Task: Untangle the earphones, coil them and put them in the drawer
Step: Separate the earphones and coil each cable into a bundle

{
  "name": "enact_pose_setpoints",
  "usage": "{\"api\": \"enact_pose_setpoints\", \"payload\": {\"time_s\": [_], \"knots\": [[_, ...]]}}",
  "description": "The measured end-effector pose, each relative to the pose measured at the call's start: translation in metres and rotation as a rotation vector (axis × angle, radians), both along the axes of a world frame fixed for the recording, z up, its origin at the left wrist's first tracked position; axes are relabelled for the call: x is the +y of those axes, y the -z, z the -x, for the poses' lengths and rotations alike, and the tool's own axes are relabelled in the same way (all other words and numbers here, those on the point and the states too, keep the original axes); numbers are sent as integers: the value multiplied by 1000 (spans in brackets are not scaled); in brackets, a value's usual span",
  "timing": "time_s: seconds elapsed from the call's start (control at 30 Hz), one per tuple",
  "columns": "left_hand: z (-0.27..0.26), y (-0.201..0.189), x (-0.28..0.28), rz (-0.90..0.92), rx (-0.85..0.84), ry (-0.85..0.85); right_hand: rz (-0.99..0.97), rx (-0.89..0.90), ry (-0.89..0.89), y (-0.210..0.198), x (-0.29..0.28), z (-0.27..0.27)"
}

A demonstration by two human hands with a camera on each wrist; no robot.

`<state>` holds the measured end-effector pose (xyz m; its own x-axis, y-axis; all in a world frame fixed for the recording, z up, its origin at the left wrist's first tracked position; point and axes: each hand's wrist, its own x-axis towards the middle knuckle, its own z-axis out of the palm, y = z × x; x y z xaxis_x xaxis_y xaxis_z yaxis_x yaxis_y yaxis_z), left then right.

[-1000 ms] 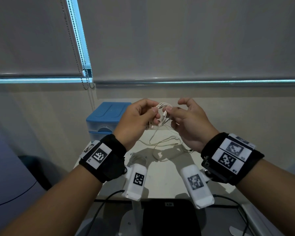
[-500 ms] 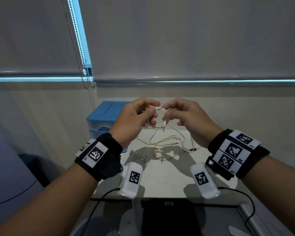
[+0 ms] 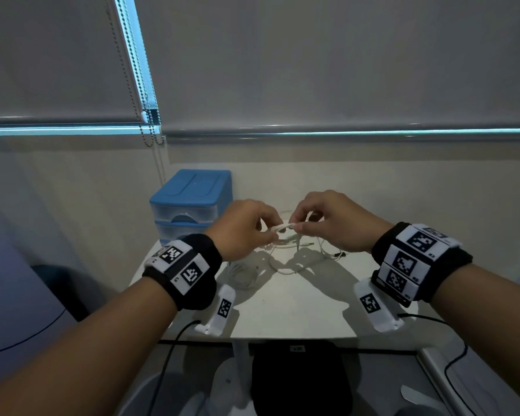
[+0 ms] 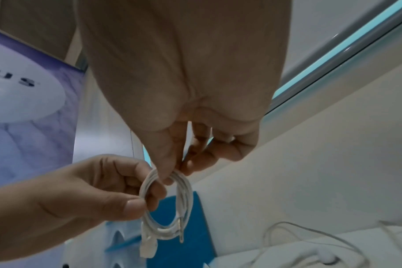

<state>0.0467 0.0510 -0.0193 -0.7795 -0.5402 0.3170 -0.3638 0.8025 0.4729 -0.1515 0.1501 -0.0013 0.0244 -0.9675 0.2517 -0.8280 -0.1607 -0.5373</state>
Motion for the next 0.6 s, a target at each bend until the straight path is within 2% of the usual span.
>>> {"api": "enact_pose_setpoints", "payload": {"time_s": [0.13, 0.33, 0.43, 0.5, 0.6], "knots": [[8, 17, 2, 128, -160, -30, -68, 89, -26, 19, 2, 4], [9, 36, 9, 18, -425, 122, -227, 187, -155, 43, 10, -2], [7, 41, 11, -32, -488, 159, -301, 296, -210, 52, 11, -9], [6, 37, 10, -73, -513, 159, -354, 285, -233, 54, 11, -10], [2, 25, 8, -137, -456, 84, -344, 147, -168, 47, 11, -4]]}}
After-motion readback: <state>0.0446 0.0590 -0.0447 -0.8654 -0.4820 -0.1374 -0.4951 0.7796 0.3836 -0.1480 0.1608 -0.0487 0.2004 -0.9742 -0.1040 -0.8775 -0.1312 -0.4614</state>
